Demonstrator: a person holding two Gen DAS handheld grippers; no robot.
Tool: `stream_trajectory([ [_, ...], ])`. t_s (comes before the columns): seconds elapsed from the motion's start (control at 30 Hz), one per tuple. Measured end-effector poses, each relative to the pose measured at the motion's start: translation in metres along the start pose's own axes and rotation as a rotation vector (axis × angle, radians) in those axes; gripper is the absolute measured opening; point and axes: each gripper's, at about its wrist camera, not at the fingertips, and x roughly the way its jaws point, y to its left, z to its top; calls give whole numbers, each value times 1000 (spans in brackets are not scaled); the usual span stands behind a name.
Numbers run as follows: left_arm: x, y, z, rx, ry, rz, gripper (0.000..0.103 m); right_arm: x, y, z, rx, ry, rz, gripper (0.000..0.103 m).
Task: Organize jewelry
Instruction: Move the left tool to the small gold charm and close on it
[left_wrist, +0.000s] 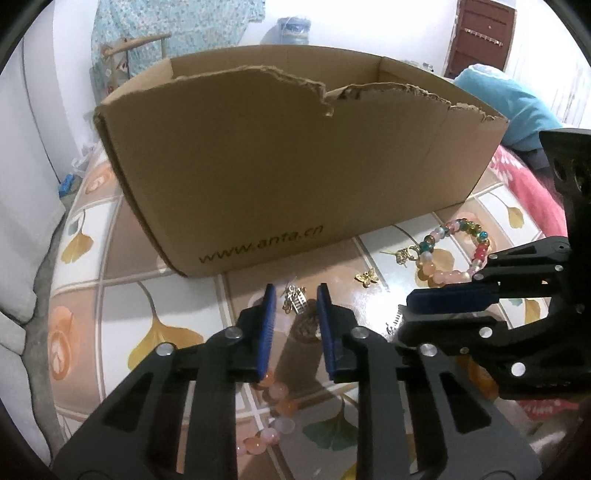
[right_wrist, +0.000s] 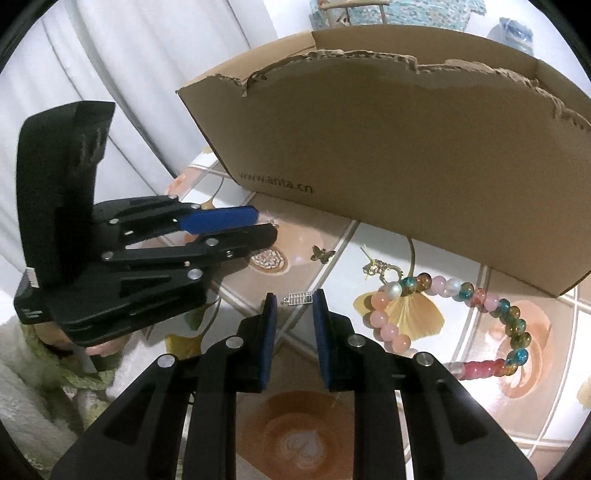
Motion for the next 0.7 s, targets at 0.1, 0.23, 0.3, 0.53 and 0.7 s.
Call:
stream_trajectory([
  [0.1,4,-5,3,27,2,7,6,-4,-4,-2,10,-8,15,20],
  [0.23,4,-17,3,73,4,15,4,-8,-9,-3,18,-16,23,20],
  [0.3,1,-25,-1,96,11,19,3,-12,-12,-5,21,-20,25,20],
  [0.53,-14,-39,-19,126,49,14,3,-23,-17,-11,32,-22,19,20],
  [0.7,-25,-40,-28,109,59,9,3,-29,-17,-15,44,-24,13,20],
])
